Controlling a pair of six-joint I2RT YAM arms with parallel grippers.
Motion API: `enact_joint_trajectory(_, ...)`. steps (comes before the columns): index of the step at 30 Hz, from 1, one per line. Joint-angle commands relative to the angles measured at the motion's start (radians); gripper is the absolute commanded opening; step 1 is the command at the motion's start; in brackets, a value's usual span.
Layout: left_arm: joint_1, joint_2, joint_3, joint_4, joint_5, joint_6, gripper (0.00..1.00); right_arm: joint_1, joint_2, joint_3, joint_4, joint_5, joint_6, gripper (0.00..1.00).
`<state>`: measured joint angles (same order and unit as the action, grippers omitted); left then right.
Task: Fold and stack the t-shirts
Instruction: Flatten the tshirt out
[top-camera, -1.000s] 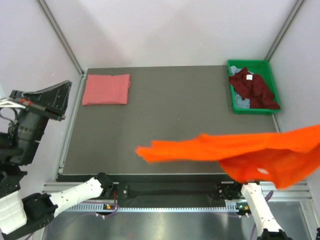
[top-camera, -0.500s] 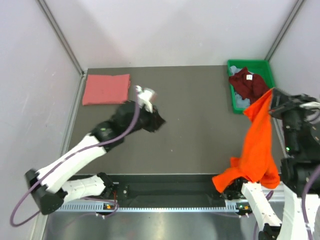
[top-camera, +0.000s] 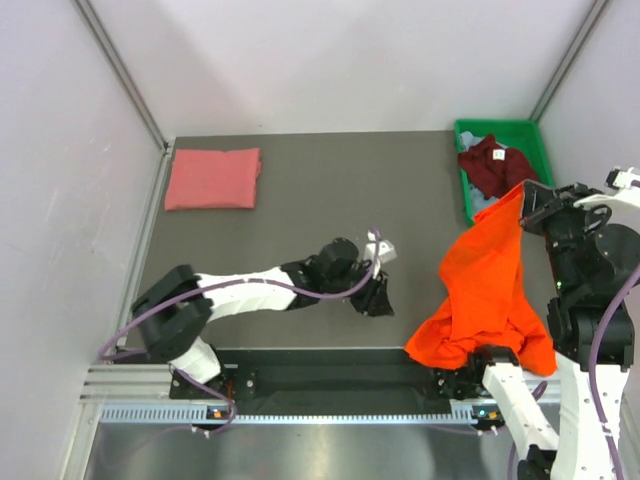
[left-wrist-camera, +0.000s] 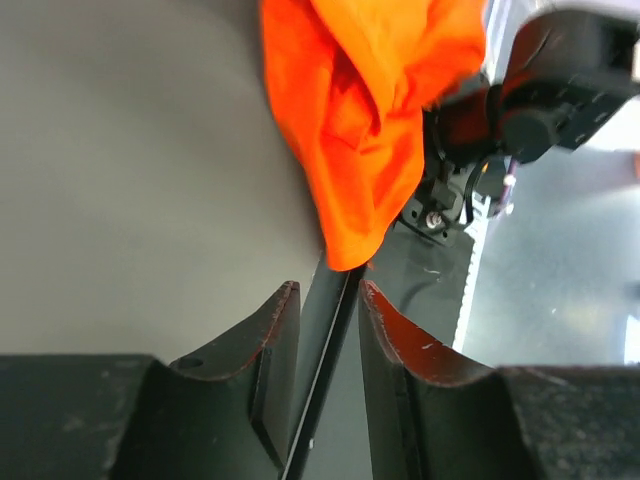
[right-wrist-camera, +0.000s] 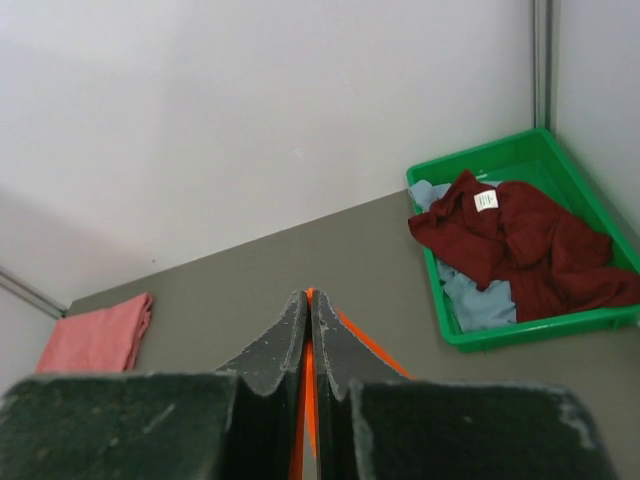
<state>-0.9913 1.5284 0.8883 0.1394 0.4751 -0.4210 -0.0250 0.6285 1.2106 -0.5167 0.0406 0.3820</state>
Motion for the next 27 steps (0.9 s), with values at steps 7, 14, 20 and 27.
enact_joint_trajectory(7, -0.115, 0.183, 0.003, 0.192, -0.067, -0.096, 0.39, -0.012, 0.069, 0.041, 0.089, 0.084, -0.045, 0.00)
enact_joint_trajectory(14, -0.168, 0.268, 0.063, 0.206, -0.072, -0.110, 0.43, -0.012, 0.086, 0.056, 0.124, 0.022, -0.018, 0.00)
enact_joint_trajectory(20, -0.221, 0.380, 0.144, 0.230, -0.067, -0.128, 0.43, -0.012, 0.083, 0.030, 0.115, 0.038, -0.015, 0.00)
enact_joint_trajectory(27, -0.268, 0.467, 0.207, 0.232, -0.093, -0.133, 0.28, -0.012, 0.116, 0.058, 0.096, 0.027, -0.002, 0.00)
